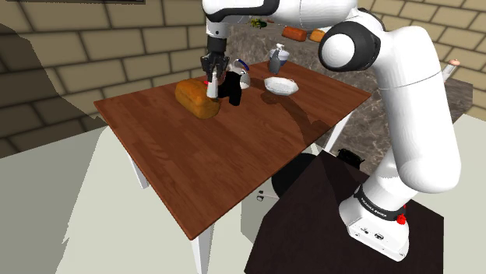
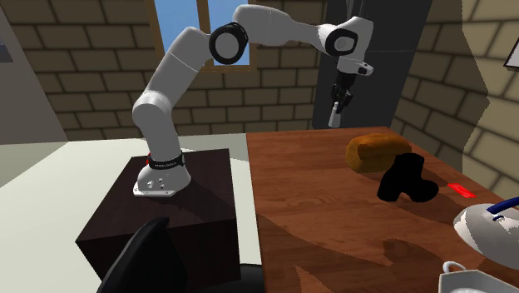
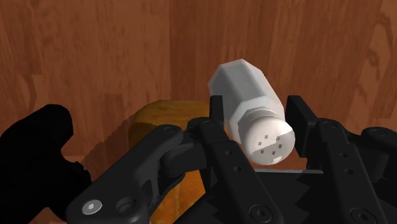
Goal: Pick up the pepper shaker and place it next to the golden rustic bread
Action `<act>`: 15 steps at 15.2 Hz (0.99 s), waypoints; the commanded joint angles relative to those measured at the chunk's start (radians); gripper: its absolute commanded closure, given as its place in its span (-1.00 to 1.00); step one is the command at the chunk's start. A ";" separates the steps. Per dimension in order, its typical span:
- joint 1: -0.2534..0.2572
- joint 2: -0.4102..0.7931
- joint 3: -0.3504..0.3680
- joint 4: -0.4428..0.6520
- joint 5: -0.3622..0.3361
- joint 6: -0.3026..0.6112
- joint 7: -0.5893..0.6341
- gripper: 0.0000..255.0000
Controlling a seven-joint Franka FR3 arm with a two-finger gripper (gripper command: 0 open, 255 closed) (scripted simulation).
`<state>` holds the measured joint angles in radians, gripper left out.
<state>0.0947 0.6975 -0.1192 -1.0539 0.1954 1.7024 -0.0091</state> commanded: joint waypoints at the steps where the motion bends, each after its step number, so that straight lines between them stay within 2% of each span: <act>1: 0.001 -0.002 0.000 -0.031 0.001 0.030 -0.005 1.00; 15: 0.008 0.028 0.003 -0.170 0.010 0.196 -0.029 1.00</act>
<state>0.1028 0.7187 -0.1163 -1.2208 0.2046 1.8882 -0.0357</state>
